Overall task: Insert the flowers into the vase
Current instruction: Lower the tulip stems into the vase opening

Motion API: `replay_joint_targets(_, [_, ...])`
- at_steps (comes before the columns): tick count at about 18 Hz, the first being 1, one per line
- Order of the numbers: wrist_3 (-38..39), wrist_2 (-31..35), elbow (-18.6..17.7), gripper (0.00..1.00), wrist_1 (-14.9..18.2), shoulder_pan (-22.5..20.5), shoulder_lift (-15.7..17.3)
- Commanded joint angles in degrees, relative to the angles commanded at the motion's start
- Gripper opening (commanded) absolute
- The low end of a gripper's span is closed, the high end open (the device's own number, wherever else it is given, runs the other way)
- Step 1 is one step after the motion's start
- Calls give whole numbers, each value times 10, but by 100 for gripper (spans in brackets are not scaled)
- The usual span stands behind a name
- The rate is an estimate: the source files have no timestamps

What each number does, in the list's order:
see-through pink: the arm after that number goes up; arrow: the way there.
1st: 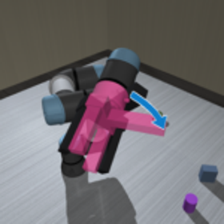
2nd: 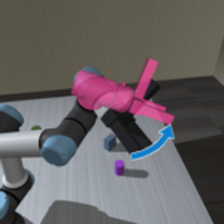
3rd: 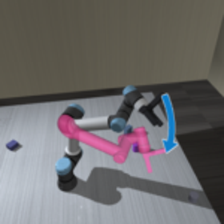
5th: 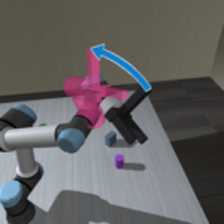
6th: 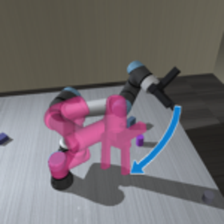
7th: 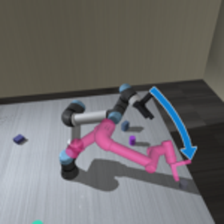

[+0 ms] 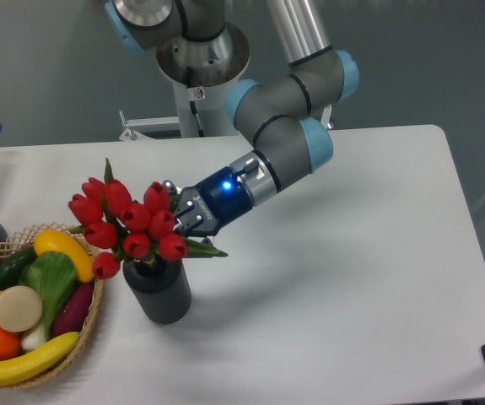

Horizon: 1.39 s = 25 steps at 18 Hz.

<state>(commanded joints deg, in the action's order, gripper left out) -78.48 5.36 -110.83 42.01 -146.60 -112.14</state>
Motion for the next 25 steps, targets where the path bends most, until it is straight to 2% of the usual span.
replay_joint_targets(11, [-23,5,-13,29,0,-2,-19])
replay_joint_targets(14, [-48,5,-18,49,0,-8,-24])
replay_joint_targets(16, [-52,5,-19,58,1,-11,-24])
replay_joint_targets(19, [-53,5,-19,68,1,-11,-24])
replay_joint_targets(23, [-53,6,-20,71,1,-12,-23])
replay_joint_targets(24, [-53,6,-20,75,1,-12,-22])
replay_joint_targets(25, [-53,7,-19,82,1,-12,-22])
